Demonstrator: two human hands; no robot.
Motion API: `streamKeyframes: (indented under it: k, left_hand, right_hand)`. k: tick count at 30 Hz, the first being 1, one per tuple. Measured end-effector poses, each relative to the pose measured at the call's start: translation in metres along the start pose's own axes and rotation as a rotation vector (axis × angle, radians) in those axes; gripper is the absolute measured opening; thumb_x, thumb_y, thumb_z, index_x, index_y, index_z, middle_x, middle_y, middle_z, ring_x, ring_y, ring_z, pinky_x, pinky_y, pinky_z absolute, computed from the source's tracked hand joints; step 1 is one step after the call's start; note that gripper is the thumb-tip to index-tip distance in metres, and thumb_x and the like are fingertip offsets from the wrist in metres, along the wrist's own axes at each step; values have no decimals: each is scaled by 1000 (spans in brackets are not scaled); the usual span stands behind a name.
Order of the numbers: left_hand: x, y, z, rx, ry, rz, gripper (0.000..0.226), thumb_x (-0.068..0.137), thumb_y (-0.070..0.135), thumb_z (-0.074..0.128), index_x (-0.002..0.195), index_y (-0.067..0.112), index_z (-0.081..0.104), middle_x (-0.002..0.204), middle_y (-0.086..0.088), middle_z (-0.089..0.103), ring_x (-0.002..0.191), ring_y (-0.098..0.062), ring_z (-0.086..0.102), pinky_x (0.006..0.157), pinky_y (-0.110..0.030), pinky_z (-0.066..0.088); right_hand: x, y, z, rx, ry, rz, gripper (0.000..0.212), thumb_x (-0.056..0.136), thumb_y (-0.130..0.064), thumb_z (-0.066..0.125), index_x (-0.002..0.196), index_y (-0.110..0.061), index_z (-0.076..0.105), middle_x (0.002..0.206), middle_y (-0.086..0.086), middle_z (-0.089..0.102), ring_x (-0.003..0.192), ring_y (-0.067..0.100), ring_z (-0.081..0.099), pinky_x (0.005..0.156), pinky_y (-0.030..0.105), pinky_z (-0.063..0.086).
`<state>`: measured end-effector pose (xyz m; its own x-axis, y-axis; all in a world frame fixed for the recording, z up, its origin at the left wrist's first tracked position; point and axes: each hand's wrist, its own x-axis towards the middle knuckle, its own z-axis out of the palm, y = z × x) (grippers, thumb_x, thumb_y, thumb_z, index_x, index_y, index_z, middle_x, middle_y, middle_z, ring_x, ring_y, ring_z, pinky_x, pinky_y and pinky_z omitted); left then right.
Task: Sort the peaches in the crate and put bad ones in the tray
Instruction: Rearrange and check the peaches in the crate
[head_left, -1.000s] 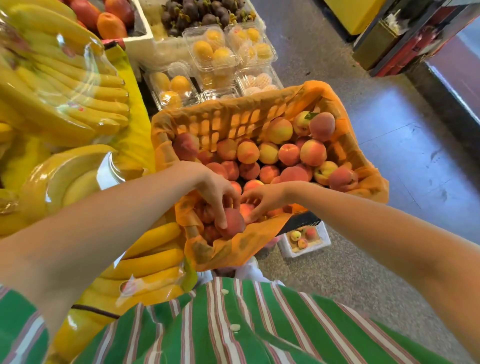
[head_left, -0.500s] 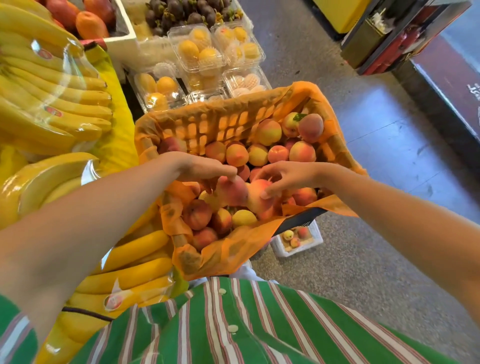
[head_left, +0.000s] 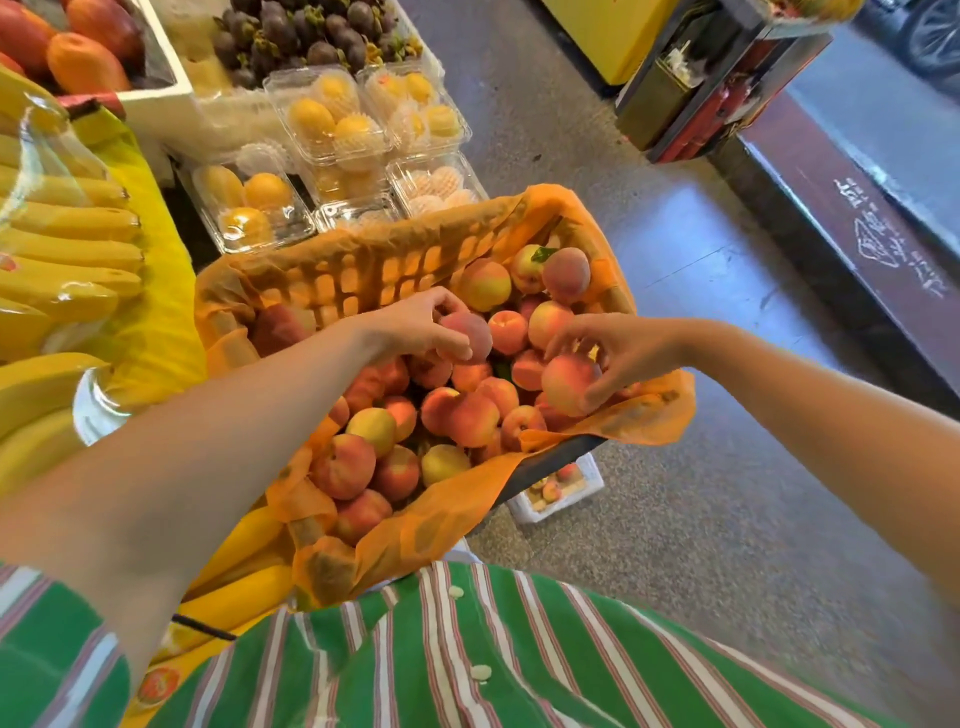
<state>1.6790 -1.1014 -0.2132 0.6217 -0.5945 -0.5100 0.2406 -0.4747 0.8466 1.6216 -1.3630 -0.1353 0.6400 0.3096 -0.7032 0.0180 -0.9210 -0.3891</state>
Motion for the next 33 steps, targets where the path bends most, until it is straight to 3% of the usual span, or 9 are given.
streamKeyframes:
  k: [2, 5, 8, 11, 15, 19, 23, 28, 33]
  left_hand:
    - [8, 0, 1, 107, 72, 51, 61, 67, 15, 80, 119, 19, 49, 114, -4, 49, 101, -22, 54, 82, -40, 52]
    - [17, -1, 2, 131, 127, 94, 63, 67, 7, 81, 119, 15, 47, 112, -2, 45, 95, -18, 47, 68, -27, 46]
    - [29, -1, 1, 161, 176, 115, 67, 68, 7, 81, 124, 13, 46, 120, -3, 44, 106, -18, 45, 78, -27, 41]
    - [37, -2, 3, 155, 173, 125, 65, 66, 5, 82, 122, 14, 49, 119, -4, 47, 108, -21, 48, 81, -29, 43]
    - [46, -5, 7, 184, 185, 160, 64, 66, 11, 85, 121, 16, 50, 116, -1, 49, 112, -24, 50, 85, -32, 44]
    - [54, -6, 9, 390, 294, 202, 63, 73, 31, 81, 128, 17, 53, 124, -7, 55, 118, -29, 48, 94, -36, 40]
    - [60, -10, 0, 682, 296, 142, 64, 79, 48, 69, 132, 19, 50, 126, -13, 58, 115, -38, 48, 95, -44, 40]
    - [59, -9, 7, 778, 320, 198, 63, 84, 36, 67, 139, 17, 43, 127, -17, 48, 119, -39, 43, 97, -47, 39]
    - [48, -7, 8, 837, 413, 277, 54, 80, 33, 71, 130, 22, 53, 117, -15, 43, 111, -35, 40, 90, -45, 40]
  right_hand:
    - [2, 4, 7, -131, 2, -51, 65, 66, -18, 86, 121, -28, 54, 118, -8, 51, 103, 8, 46, 83, 20, 41]
    - [7, 7, 17, -279, 33, -111, 67, 65, -17, 84, 124, -21, 53, 112, -10, 45, 101, 10, 44, 84, 26, 39]
    - [15, 10, 25, -368, 18, -81, 67, 66, -20, 81, 126, -22, 50, 117, -5, 49, 105, 20, 50, 85, 36, 42]
    - [21, 7, 27, -456, 9, -78, 67, 68, -24, 80, 128, -20, 51, 123, 1, 51, 111, 22, 48, 88, 36, 41]
    - [24, 7, 25, -435, 8, -66, 67, 72, -31, 78, 132, -19, 51, 119, 5, 49, 109, 23, 45, 89, 37, 40]
    - [27, 8, 27, -411, 45, -69, 70, 76, -44, 76, 138, -26, 49, 116, 5, 47, 105, 22, 46, 88, 40, 42]
    - [30, 8, 27, -321, 116, -100, 61, 78, -43, 74, 131, -24, 52, 126, -1, 57, 114, 20, 53, 93, 41, 45]
    - [30, 5, 26, -396, 129, -103, 50, 88, -39, 64, 134, -22, 52, 124, 2, 54, 110, 22, 53, 88, 37, 44]
    - [25, 9, 31, -382, 237, -126, 47, 86, -42, 66, 129, -27, 56, 119, -4, 55, 113, 17, 50, 87, 39, 47]
